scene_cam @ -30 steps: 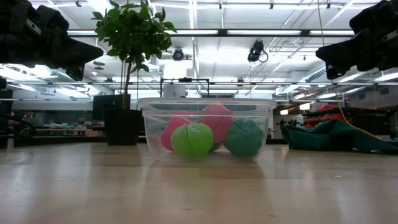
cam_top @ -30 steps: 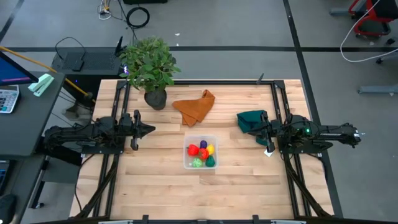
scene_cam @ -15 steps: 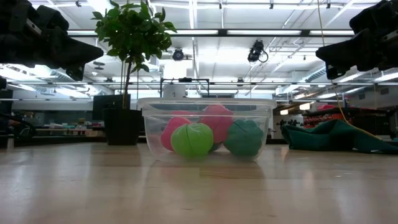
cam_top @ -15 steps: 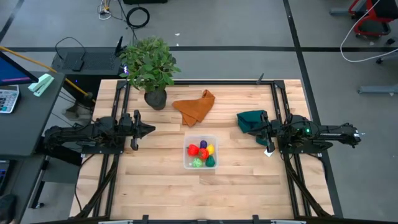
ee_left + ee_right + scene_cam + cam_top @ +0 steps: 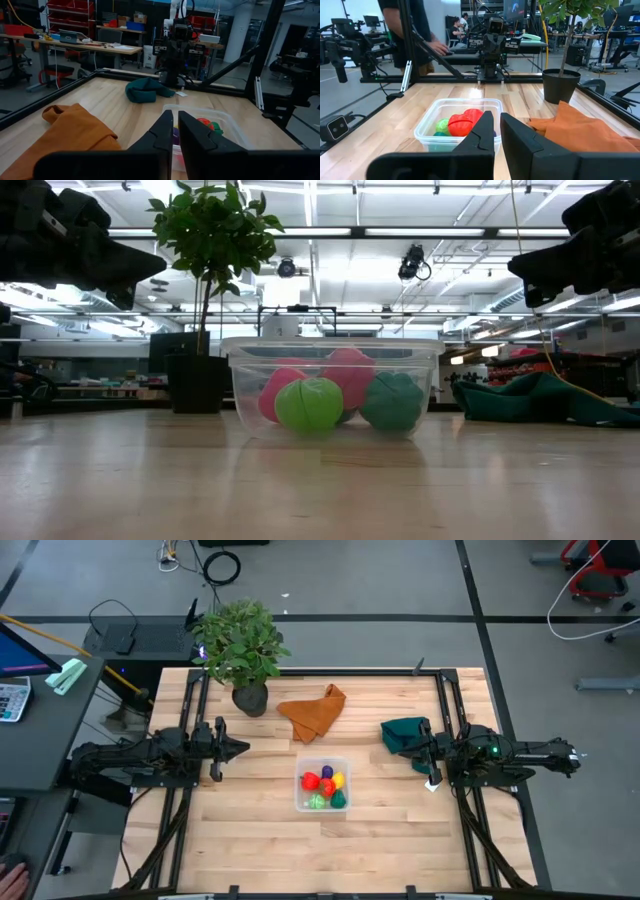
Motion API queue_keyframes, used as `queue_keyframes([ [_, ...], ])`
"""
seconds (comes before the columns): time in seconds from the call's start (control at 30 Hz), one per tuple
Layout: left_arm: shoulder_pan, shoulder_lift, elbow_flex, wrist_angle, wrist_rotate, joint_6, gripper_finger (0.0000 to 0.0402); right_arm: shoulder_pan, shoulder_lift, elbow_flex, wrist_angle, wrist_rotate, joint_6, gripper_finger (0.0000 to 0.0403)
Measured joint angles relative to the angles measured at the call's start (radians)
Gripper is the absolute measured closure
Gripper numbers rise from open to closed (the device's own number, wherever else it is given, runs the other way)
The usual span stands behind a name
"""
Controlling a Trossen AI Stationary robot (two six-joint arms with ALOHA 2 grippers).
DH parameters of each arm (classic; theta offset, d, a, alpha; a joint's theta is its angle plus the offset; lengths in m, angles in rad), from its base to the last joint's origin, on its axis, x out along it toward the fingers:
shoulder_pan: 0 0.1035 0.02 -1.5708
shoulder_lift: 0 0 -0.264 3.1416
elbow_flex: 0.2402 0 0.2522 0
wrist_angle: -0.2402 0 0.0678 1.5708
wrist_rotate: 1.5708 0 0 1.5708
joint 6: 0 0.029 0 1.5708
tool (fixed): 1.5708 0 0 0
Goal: Pick and placing Produce into tupperware
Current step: Return to Home Position
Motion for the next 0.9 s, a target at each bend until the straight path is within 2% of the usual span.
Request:
queue_keyframes([
  [0.53,0.000,0.000,0.000,0.000,0.000,0.000,0.0381,0.000,0.000,0.000,0.000,0.000,0.000,0.0402],
  [0.9,0.000,0.000,0.000,0.000,0.000,0.000,0.0366,0.000,0.000,0.000,0.000,0.000,0.000,0.0402],
])
